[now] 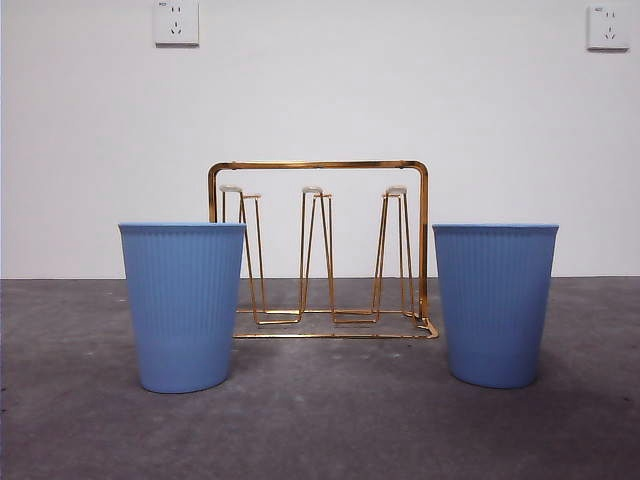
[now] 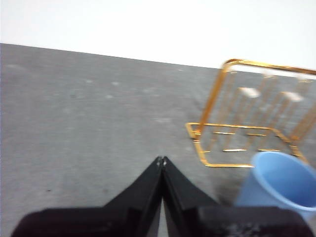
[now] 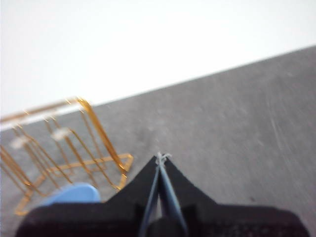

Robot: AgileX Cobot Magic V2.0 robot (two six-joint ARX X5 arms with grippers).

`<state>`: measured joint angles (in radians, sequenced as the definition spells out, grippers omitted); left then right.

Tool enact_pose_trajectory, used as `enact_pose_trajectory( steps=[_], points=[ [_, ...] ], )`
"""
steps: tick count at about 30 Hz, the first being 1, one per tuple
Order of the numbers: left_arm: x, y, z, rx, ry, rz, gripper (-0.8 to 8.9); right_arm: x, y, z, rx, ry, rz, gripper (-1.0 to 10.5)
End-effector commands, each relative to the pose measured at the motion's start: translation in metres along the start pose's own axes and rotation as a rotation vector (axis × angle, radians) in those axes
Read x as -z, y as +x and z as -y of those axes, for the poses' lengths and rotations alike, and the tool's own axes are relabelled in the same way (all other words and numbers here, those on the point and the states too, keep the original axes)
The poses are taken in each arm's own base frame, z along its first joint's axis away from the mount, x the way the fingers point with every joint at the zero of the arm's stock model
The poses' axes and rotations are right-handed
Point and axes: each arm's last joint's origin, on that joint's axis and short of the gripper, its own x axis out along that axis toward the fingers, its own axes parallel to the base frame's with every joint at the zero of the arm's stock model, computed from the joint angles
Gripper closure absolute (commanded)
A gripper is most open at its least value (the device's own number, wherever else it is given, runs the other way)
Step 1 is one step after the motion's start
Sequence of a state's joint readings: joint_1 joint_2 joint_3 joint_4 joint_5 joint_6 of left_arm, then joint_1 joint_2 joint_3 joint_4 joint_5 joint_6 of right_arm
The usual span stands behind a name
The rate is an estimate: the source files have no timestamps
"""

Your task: Pick up cup 1,put cup 1 in the cup rack,pick up cup 2,put cup 2 in the cup rack

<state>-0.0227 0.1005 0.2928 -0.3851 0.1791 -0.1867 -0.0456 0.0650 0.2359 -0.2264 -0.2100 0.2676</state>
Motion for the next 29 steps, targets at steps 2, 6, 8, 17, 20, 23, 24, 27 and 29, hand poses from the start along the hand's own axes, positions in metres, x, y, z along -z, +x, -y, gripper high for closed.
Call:
enact_pose_trajectory(
  steps=[2,6,8,17,20,23,24,27,29],
  points=[
    [-0.024,-0.009,0.008,0.086,-0.039,-0.011,8.19,-0.026,-0.005,-0.010,-0.041,0.022,-0.038,9.6],
    [-0.050,-0.015,0.017,0.156,-0.047,-0.059,8.19,-0.056,-0.008,-0.021,-0.115,-0.027,-0.152,9.6],
    [-0.061,-0.017,0.021,0.195,-0.045,-0.107,8.19,-0.068,-0.008,-0.027,-0.170,-0.057,-0.232,9.6],
    [-0.110,-0.023,0.037,0.381,0.012,-0.273,8.19,-0.119,-0.005,-0.043,-0.278,-0.133,-0.514,9.6],
    [-0.121,-0.025,0.041,0.399,0.038,-0.304,8.20,-0.132,-0.005,-0.047,-0.292,-0.150,-0.577,9.6],
    [-0.128,-0.027,0.044,0.418,0.058,-0.332,8.20,-0.142,-0.005,-0.050,-0.292,-0.149,-0.623,9.6],
    [-0.129,-0.026,0.045,0.425,0.060,-0.338,8.19,-0.145,-0.004,-0.051,-0.291,-0.145,-0.631,9.6],
    [-0.131,-0.025,0.047,0.442,0.063,-0.348,8.19,-0.151,-0.003,-0.052,-0.290,-0.140,-0.641,9.6],
    [-0.130,-0.023,0.048,0.454,0.065,-0.357,8.14,-0.153,-0.002,-0.052,-0.290,-0.139,-0.643,9.4]
  ],
)
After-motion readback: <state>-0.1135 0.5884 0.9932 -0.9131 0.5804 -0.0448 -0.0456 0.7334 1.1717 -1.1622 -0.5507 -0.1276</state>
